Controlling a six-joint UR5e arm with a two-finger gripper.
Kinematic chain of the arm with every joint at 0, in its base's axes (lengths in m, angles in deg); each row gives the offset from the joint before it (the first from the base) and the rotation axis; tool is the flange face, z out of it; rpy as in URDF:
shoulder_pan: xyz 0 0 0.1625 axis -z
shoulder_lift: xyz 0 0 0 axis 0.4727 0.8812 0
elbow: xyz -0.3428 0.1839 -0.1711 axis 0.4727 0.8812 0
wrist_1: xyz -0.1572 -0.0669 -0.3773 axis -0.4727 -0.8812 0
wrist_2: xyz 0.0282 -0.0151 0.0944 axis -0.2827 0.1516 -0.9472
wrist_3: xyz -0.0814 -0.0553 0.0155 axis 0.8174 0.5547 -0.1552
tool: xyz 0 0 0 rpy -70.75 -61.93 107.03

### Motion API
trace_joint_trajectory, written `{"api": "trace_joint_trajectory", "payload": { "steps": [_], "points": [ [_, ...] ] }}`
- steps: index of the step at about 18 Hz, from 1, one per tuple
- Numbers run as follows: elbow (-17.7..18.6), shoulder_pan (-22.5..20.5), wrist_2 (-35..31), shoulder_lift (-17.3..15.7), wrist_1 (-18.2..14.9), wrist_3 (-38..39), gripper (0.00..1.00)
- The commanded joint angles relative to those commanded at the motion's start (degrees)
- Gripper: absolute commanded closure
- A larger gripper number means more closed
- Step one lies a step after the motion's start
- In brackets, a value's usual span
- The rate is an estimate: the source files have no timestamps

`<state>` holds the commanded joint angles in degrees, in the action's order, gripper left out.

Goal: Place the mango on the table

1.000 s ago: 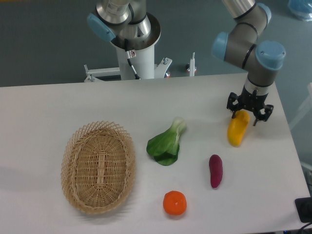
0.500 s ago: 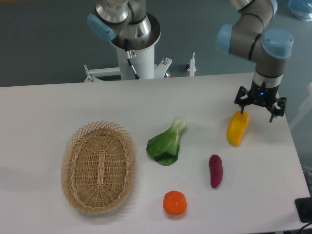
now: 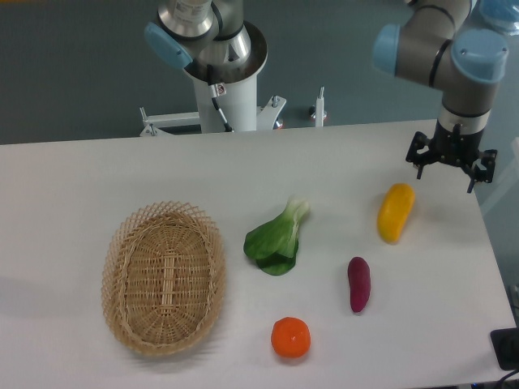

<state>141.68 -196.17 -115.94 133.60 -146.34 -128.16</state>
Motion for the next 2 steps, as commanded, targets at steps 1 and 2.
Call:
{"api": "trace_joint_trajectory", "payload": {
  "steps": [1,2],
  "points": [
    [-0.79,0.00,0.00,0.00,-1.23,0.00,0.00],
    [-2.11,0.00,-0.26,0.00,-3.42,0.00,0.00]
  ]
}}
